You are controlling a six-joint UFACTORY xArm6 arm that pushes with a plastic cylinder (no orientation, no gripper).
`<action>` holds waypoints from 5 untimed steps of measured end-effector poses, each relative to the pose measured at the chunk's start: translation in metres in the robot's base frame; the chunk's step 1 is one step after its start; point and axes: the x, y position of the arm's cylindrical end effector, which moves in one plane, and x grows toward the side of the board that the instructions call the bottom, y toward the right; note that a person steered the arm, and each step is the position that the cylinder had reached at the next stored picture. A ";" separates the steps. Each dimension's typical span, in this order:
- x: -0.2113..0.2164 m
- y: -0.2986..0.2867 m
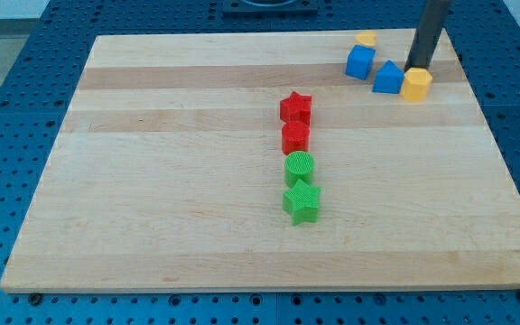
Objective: Slide the hexagon to the bottom right of the green star
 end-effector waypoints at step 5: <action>0.091 -0.021</action>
